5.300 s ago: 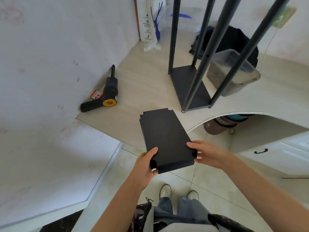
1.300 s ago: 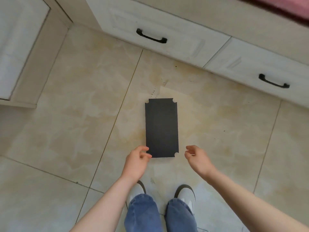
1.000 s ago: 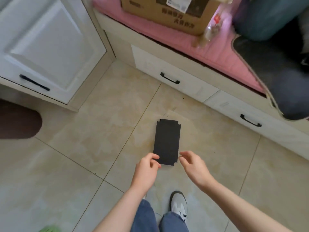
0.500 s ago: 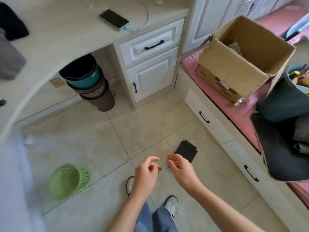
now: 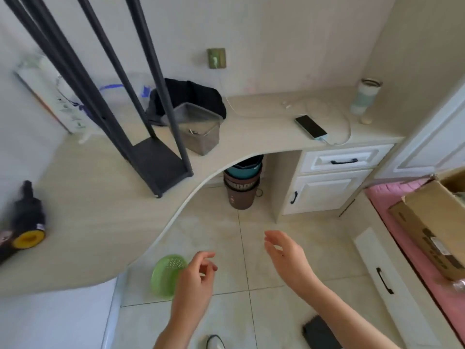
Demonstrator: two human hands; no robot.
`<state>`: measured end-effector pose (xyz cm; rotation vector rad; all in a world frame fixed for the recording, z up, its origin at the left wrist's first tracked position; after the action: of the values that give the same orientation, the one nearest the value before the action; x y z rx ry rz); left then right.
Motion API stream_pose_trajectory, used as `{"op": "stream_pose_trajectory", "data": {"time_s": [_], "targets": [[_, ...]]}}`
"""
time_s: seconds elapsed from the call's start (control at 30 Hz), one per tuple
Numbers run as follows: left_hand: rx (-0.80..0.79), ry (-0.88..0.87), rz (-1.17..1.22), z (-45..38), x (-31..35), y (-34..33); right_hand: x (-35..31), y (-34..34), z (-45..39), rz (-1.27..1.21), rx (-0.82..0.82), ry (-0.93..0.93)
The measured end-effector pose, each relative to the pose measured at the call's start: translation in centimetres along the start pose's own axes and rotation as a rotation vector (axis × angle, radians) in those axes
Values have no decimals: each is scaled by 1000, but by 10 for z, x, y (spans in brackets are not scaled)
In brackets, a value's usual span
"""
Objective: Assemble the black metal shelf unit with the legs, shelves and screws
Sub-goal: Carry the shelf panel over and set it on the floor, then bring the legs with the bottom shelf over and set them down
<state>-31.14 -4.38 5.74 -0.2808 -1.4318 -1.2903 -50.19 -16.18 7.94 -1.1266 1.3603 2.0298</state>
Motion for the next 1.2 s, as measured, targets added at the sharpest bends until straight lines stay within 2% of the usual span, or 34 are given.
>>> {"op": "stream_pose_trajectory", "data": {"time_s": [0.3,0.63,0.77,0.93,1.2], "targets": [[228,-3,108,-83,8,125,-119,-47,-85,-91,-12,135],[439,-133,235,-165,88,217,-231,-39,-171,-98,-9,328],[555,-208,308,-187,132,239,-272,-24,-212,-76,13,435],[591,-239,455,-211,184,254,-323,-9,-258,-129,79,516],[674,-318,574,-237,217,253,-378,-8,-302,-309,59,602]]}}
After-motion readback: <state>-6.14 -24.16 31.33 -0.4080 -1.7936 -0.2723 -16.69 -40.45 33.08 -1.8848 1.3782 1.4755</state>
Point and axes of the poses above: each hand's wrist, its own z-axis away from the middle knuckle, its own y-axis out of the back of the hand, x = y × z, the point moved 2 cm from there along -z, towards the middle knuckle, and after that the axes turned 6 degrees about y, right-handed, at the moved point
